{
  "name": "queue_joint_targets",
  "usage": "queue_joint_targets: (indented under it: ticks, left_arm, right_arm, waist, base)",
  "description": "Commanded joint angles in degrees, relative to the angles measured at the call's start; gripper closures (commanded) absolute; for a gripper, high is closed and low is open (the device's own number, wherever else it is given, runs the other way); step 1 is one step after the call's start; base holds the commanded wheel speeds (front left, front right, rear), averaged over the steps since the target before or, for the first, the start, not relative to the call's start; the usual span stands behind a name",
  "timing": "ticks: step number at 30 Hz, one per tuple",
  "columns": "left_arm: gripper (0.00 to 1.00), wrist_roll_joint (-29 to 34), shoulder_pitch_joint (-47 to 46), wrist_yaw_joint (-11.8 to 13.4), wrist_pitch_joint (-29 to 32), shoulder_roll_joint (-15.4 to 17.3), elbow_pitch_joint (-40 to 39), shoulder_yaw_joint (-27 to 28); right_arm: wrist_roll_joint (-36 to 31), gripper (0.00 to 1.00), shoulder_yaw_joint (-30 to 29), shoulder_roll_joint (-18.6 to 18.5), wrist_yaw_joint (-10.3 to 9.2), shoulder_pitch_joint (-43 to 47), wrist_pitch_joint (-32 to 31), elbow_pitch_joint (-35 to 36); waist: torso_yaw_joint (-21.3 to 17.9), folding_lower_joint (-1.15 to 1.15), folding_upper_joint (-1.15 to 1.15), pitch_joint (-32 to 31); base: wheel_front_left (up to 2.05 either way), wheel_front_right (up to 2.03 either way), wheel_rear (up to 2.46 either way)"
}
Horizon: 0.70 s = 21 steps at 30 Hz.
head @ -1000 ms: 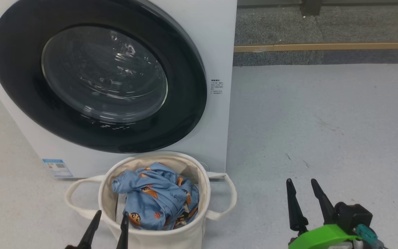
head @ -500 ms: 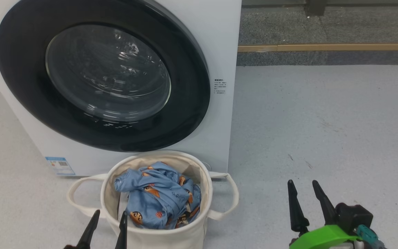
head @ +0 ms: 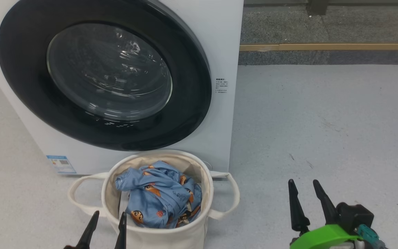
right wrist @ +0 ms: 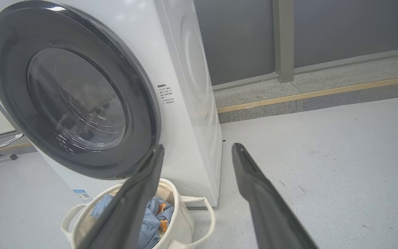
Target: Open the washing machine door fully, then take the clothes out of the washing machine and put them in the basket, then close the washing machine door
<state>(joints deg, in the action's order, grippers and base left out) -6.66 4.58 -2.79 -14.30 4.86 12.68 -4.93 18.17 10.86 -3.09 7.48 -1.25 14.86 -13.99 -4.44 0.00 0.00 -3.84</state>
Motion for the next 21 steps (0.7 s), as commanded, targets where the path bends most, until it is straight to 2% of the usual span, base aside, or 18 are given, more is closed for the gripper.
queue_joint_targets:
  ticks: [1, 21]
  left_arm:
    - [0.00, 0.5, -2.3, 0.0, -0.7, -0.1, -1.7, 2.0]
    - [0.00, 0.4, -2.2, -0.1, -0.7, -0.5, -1.3, 2.2]
  right_arm:
    - [0.0, 0.00, 1.0, 0.2, 0.01, -2.7, 0.1, 1.9]
    - [-0.4, 0.00, 1.0, 0.2, 0.01, -3.0, 0.1, 1.3]
  waist:
    - [0.1, 0.00, 0.00, 0.0]
    - [0.4, 0.00, 0.00, -0.4]
  base:
    - [0.00, 0.00, 0.00]
    - [0.00, 0.00, 0.00]
